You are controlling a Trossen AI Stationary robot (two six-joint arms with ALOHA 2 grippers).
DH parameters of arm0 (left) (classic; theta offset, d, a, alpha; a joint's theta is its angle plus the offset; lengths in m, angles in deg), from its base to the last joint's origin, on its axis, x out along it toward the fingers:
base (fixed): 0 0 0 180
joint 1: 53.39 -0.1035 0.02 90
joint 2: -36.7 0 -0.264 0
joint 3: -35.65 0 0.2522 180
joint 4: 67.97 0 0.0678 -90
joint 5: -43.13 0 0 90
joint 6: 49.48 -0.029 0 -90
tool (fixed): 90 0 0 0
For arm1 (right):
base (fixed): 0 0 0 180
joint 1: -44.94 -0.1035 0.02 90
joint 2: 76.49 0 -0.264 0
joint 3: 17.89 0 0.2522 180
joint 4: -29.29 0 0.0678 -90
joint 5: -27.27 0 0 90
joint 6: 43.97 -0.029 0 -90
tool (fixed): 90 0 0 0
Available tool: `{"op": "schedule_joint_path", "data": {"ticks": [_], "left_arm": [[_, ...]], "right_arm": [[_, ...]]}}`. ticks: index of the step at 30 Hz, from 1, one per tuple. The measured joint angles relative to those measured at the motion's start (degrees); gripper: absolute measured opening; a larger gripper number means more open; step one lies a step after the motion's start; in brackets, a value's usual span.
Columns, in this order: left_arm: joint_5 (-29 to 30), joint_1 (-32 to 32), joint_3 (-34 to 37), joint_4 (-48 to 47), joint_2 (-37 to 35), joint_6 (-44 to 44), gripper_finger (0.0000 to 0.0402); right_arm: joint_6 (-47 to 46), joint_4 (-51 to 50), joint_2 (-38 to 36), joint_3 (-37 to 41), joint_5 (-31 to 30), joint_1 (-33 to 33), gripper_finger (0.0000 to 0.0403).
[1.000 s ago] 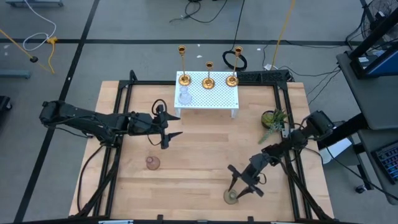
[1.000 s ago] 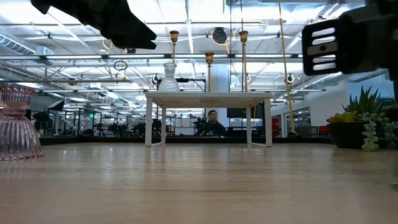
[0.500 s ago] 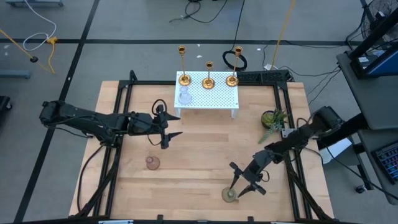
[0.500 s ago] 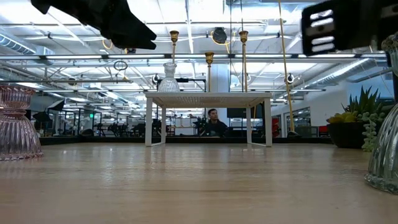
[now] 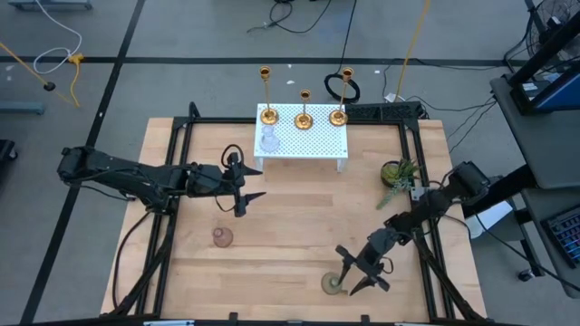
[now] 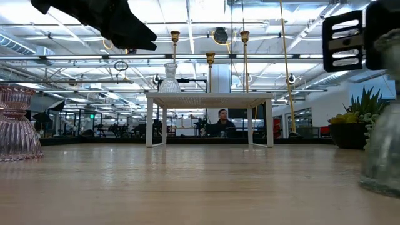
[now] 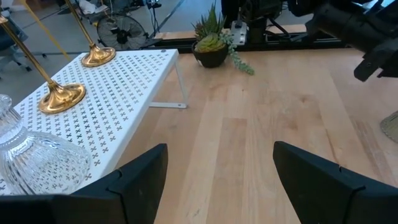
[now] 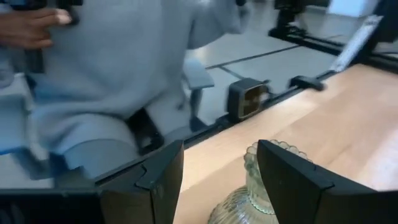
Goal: Pick & Place candle stick holders
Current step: Put the green glass candle holder on the shelf aligned with the other glass candle holder
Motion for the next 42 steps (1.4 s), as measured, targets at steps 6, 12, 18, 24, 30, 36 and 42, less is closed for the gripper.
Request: {"op": "schedule_joint_path", "data": {"ticks": [6, 12, 18, 24, 30, 36, 42], "left_arm": [[-0.02, -0.01, 0.00, -0.01, 0.00, 0.15, 0.0298], [-0.02, 0.00, 0.00, -0.01, 0.00, 0.13, 0.0298], [-0.04, 0.00, 0.00, 0.00, 0.00, 0.52, 0.0298], [-0.04, 0.00, 0.00, 0.00, 0.00, 0.83, 0.0298], [-0.07, 0.00, 0.00, 0.00, 0.00, 0.90, 0.0298], [-0.09, -0.01, 0.00, 0.00, 0.00, 0.99, 0.0298], [-0.11, 0.00, 0.00, 0.00, 0.00, 0.98, 0.0298]], "right_arm": [[4.85, 2.00, 0.63, 0.03, -6.08, 0.13, 0.0197], [8.02, 4.62, 0.60, 0.02, -7.89, 0.70, 0.0197], [4.17, 4.04, 0.60, -0.40, -6.33, 3.48, 0.0197], [3.90, -1.31, 0.60, -3.71, -2.99, 3.76, 0.0197], [2.28, -3.04, 0.58, -5.35, -6.02, 4.27, 0.0210], [0.60, -4.78, 0.58, -5.40, -5.82, 4.59, 0.0267], [-0.78, -7.21, 0.58, -5.42, -6.13, 4.46, 0.0307]]}}
